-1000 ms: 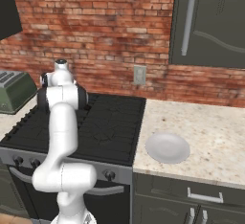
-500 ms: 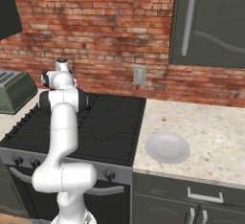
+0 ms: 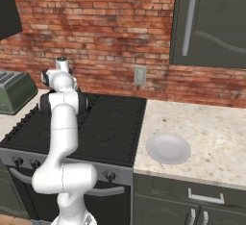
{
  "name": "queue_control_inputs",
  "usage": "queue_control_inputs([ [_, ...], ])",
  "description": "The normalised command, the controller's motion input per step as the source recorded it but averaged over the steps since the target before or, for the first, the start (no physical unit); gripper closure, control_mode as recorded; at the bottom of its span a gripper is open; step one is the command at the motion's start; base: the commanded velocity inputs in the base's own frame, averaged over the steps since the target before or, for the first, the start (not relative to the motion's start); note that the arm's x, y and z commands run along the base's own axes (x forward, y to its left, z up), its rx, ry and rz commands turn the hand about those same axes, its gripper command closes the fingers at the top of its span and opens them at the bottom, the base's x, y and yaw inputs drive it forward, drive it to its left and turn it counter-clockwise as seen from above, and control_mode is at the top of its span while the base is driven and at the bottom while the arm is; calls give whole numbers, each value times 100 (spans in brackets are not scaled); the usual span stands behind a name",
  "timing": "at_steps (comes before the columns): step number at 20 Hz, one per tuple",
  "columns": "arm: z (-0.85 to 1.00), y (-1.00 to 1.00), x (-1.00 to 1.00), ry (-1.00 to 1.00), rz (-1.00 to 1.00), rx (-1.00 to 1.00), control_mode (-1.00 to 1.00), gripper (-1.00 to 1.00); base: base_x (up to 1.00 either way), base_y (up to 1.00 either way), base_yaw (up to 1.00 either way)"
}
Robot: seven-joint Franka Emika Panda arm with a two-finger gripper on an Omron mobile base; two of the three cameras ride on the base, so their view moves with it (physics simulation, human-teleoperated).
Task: Pick the croissant and place it on the pan. Then turn on the stove to warm the croissant.
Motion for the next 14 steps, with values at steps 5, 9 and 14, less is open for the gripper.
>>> queue_control_inputs([
  [5, 7, -2, -12, 0, 0, 0, -100, -100, 0, 0, 0],
  [9, 14, 0, -10, 0, 0, 0, -100, -100, 0, 0, 0],
  [14, 25, -8, -35, 0, 0, 0, -100, -100, 0, 0, 0],
])
